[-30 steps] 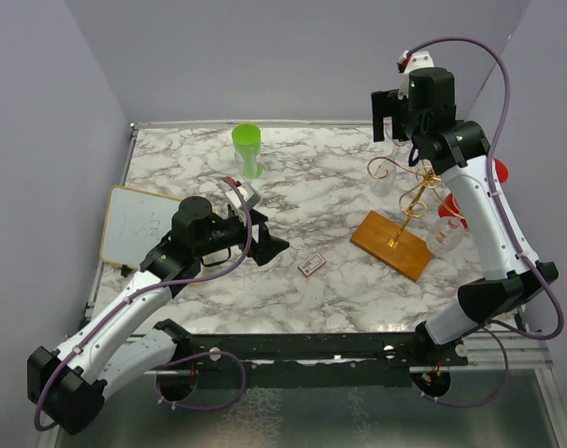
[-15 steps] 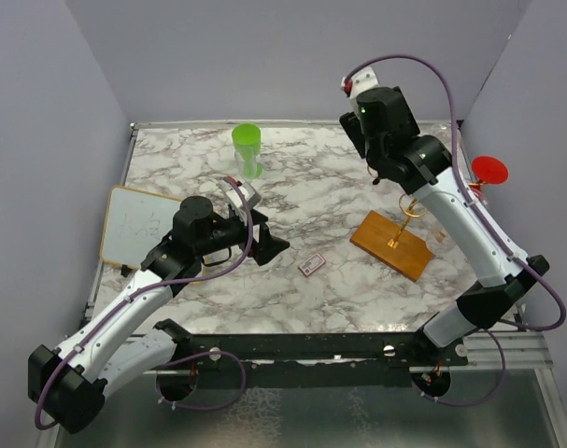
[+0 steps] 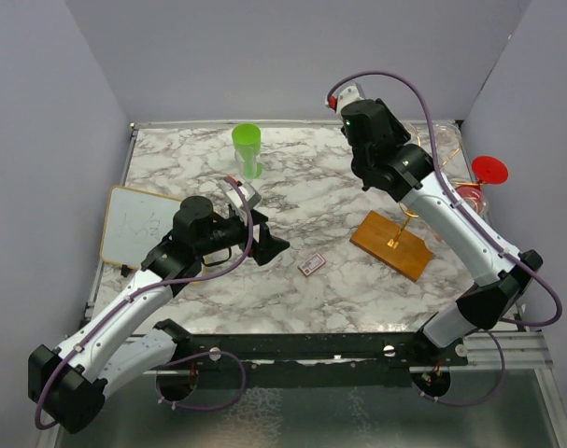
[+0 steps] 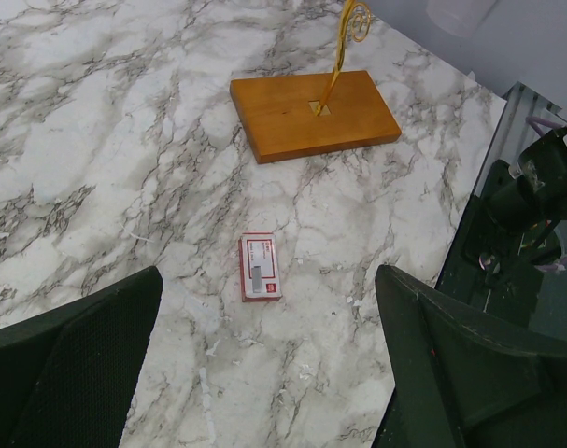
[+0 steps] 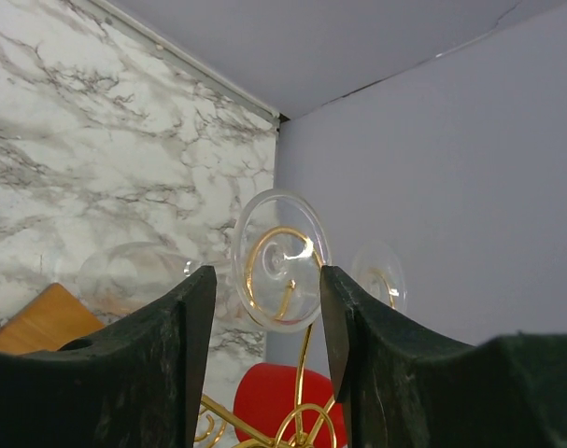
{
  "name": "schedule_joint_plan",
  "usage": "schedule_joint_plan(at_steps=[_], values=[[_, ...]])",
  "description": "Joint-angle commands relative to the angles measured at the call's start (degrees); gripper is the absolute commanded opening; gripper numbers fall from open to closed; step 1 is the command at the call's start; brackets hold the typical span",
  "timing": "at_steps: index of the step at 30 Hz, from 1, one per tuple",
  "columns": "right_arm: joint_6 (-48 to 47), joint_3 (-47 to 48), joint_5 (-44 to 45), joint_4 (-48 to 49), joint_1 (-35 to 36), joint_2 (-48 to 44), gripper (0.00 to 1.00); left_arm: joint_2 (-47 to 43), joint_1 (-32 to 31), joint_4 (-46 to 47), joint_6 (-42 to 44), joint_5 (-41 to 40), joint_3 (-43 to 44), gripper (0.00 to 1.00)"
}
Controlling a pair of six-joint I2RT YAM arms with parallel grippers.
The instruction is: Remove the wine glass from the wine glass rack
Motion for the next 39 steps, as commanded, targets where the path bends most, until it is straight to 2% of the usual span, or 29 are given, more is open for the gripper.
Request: schedule_joint_plan(at_steps=[1,13,21,39], values=[[-2.44,-0.55,2.67,4.30,0.24,0.35,0.47,-0.17,-0.18,1.53,0.83,-0.28,-0.07,1.00],[-2.10,-0.14,1.68,4.30,0.24,2.04,0.44,-0.51,-0.19,1.17,1.16,-0.14,-0.08,1.00],[-1.17,-2.44,1.99,6.42,-0.37,1.97,0.37,-0.74,-0.19,0.89,1.29,-0.30,-0.08,1.00],[-5.14,-5.60,3.69,12.21,-1.84,1.51,0.31,-0.97,-0.19,0.71,1.31,-0.29,-0.03,1.00]])
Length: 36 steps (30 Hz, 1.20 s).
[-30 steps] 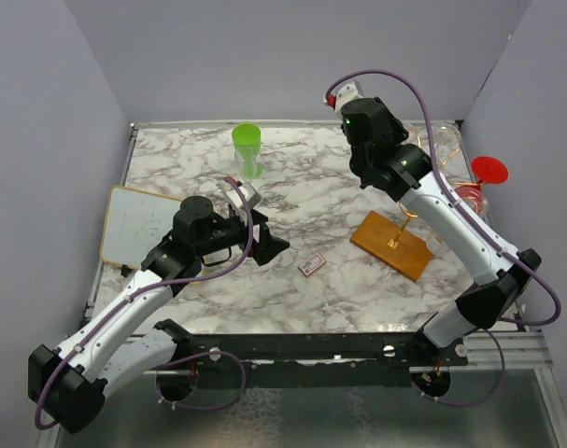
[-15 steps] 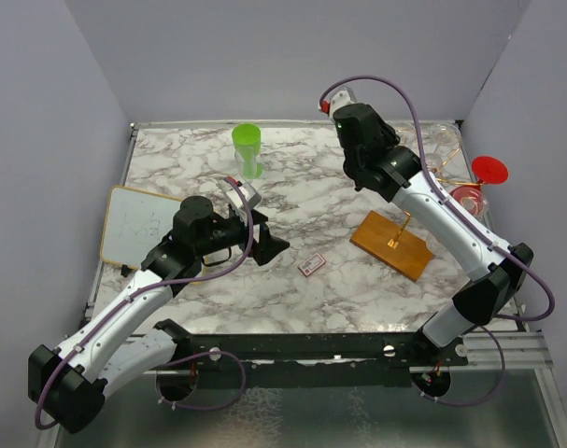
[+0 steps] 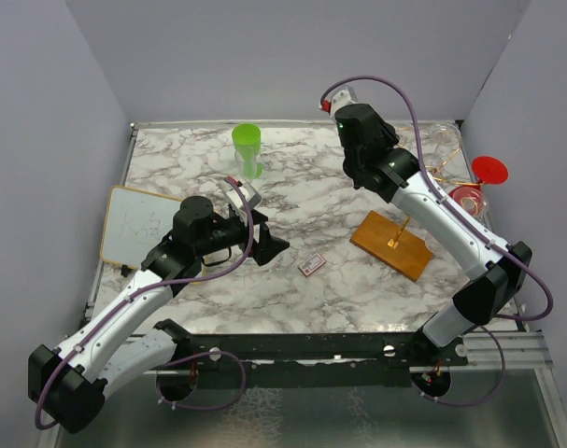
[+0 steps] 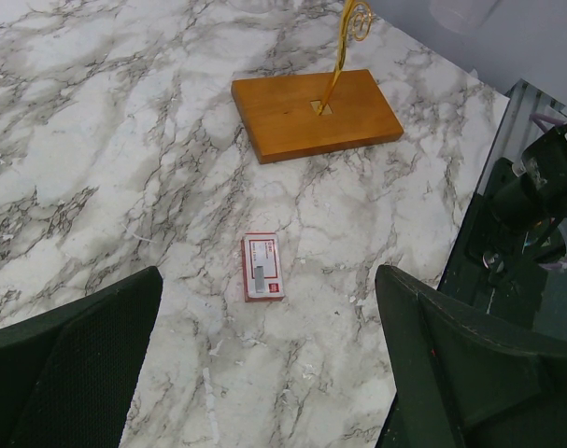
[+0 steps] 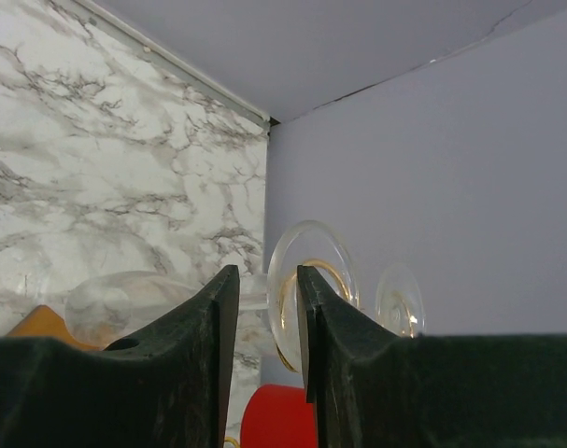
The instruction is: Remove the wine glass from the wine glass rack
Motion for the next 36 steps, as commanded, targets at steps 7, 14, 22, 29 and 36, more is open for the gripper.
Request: schedule_joint_plan(at_steps=[7,14,22,29,36], values=[[-0.97,-1.31,2.02,3.09,-1.07,-0.60,0.29,-0.98,-0.25,0.69,0.78,-0.28,0.01,1.00],[-1.36,-0.89,1.83,3.81,-1.06,-0.52,0.20,-0.93,-0.27,0.61,0.77,-0.29,0.01,1.00],[-2.44,-0.41,2.72,4.68,-1.07,-1.02,0.05,-0.75,-0.33,0.60,0.83,-0.30,0.01,1.00],[-5.01,-0.95,3.52,7.11,-1.10,-2.25,0.02,-0.61,-0.36,0.66,0.76,-0.30,0.01,1.00],[-8.02,-1.06,4.10,8.92,-1.06,-3.49,0.02,-0.42,-0.39,0.66,0.74,-0.06,0.01,1.00]])
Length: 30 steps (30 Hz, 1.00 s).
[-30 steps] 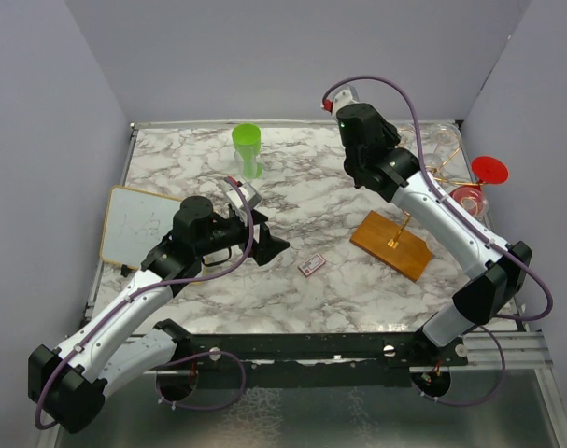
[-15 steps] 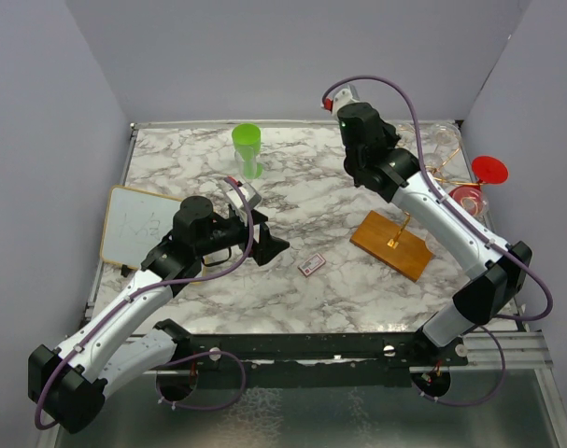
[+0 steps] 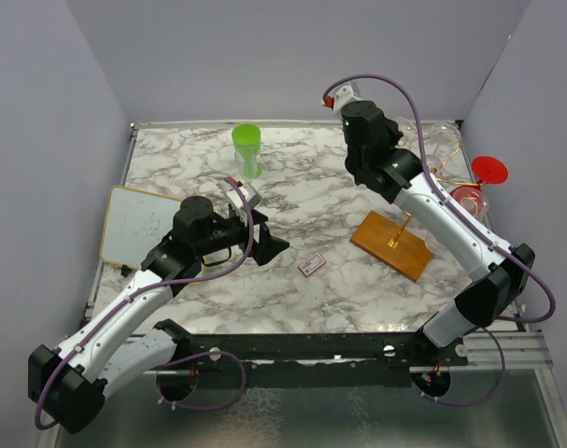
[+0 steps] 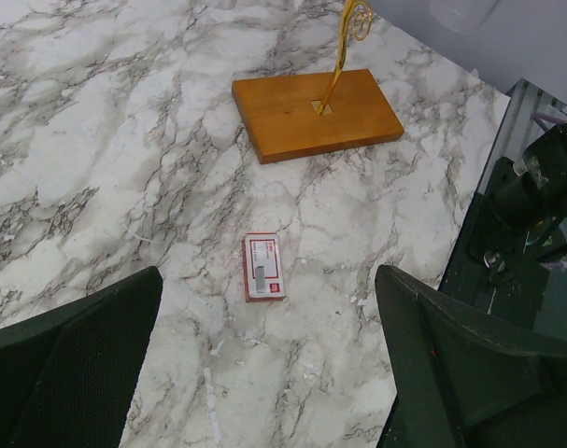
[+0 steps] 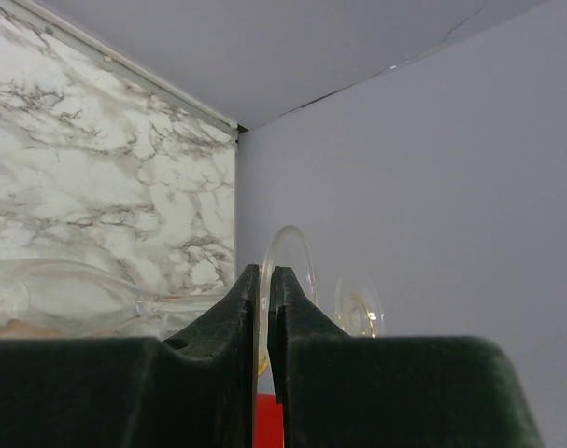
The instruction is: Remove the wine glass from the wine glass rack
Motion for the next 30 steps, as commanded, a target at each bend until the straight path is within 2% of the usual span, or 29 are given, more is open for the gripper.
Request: schedule_joint_plan(at_steps=[1,30], values=[[-2.70,-0.29,1.86,3.55,-0.42,-2.76,0.02,-0.37,-0.34,0.70,0.53,-0.13,0.01,1.00],[-5.91,-4.90,-0.18,7.38,-1.75,-7.10,0.02,-0.22,-0.43,1.18,0.10,0.19,0.01,1.00]])
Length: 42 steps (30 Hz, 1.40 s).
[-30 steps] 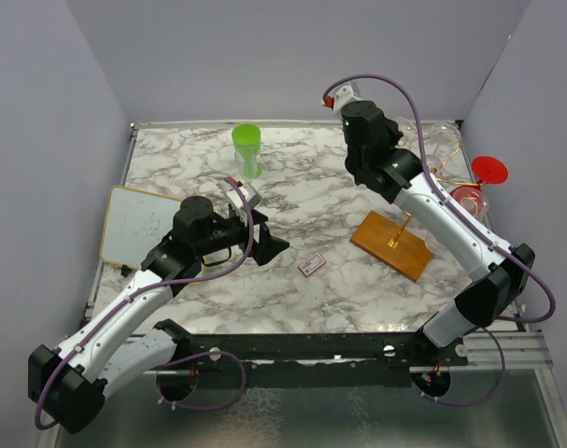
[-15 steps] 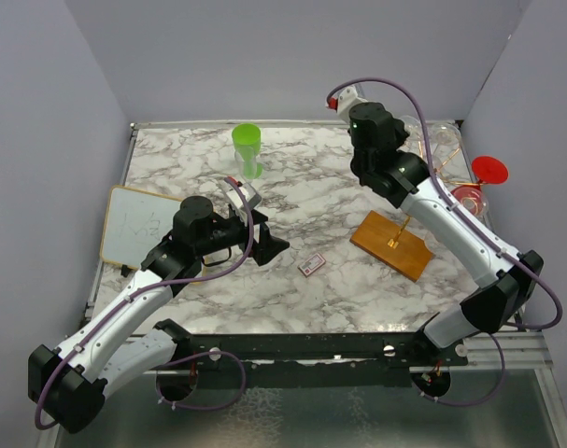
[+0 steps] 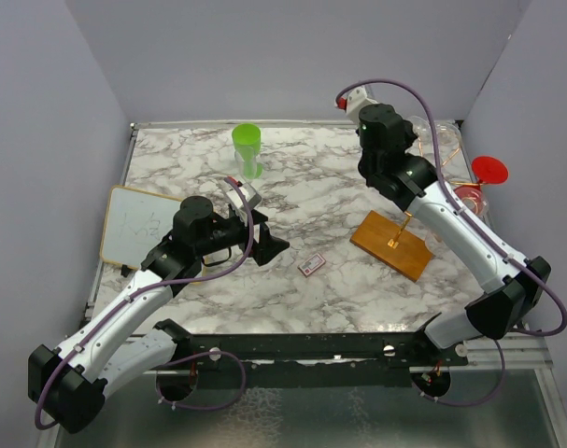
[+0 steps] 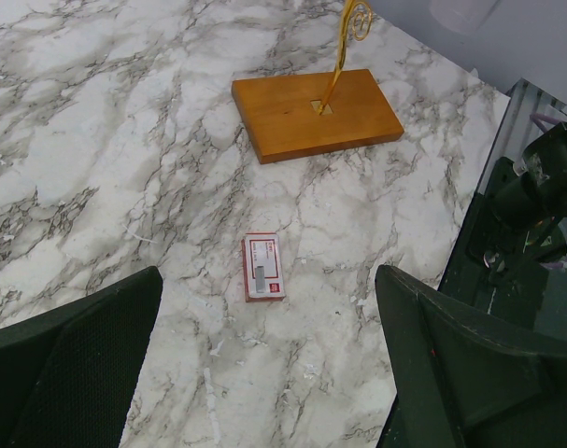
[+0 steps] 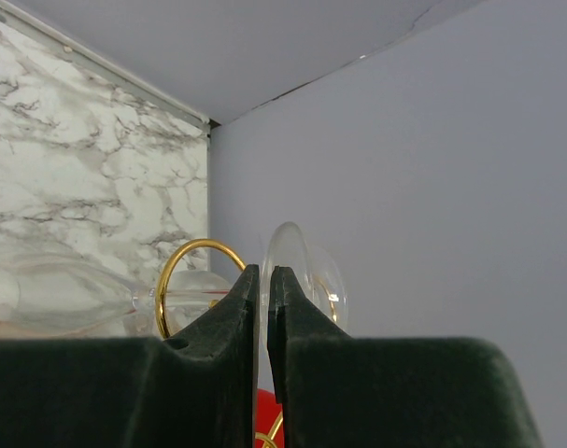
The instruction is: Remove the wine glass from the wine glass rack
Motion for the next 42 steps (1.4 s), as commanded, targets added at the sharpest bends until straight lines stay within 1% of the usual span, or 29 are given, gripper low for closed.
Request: schedule_joint_plan(at_steps=[1,5,9,14,21,25,29,34,38,39,42], values=[[-0.82,0.66,-0.23,2.82,-0.35,-1.16,0.02,-0.26,-0.43,1.28,0.08,0.27,0.01,1.00],[0.79,2.50,-0.14,0.63,-0.39,-0.12,0.02,-0.48,-0.43,1.21,0.13,0.13,-0.16,1.00],[1.51,1.10,-0.97,-0.31,-0.43,-2.38,0.02,-0.49,-0.43,1.08,0.22,-0.13,-0.16,1.00],[2.70,-1.19,-4.62,-1.68,-0.41,-6.51,0.02,-0.06,-0.43,1.21,0.04,0.01,-0.08,1.00],[6.07,-2.61,-10.16,-4.03,-0.35,-9.88,0.02,0.16,-0.43,1.76,-0.78,-0.12,-0.38,1.00],[9.40,0.29,-17.65,-7.10,-0.07,-10.45,0.02,-0.17,-0.43,2.20,-1.34,-0.40,-0.60,1.00],[8.90,0.98,-20.50,-6.84,0.65,-10.72,0.02,-0.22,-0.43,2.35,-1.71,-0.56,-0.80,1.00],[11.63,3.78,-25.03,-8.70,0.79,-9.78,0.02,-0.46,-0.43,2.64,-2.11,-0.67,-0.87,0.99],[15.81,8.42,-28.46,-11.89,0.76,-7.57,0.02,-1.27,-0.43,3.38,-4.22,-0.38,-0.45,1.00],[17.11,10.07,-30.54,-12.55,0.78,-7.08,0.02,-1.79,-0.43,3.48,-5.03,-0.51,-0.04,1.00],[21.43,13.38,-34.05,-13.08,0.73,-6.07,0.02,-3.50,-0.43,3.14,-7.69,-2.52,1.82,0.99]])
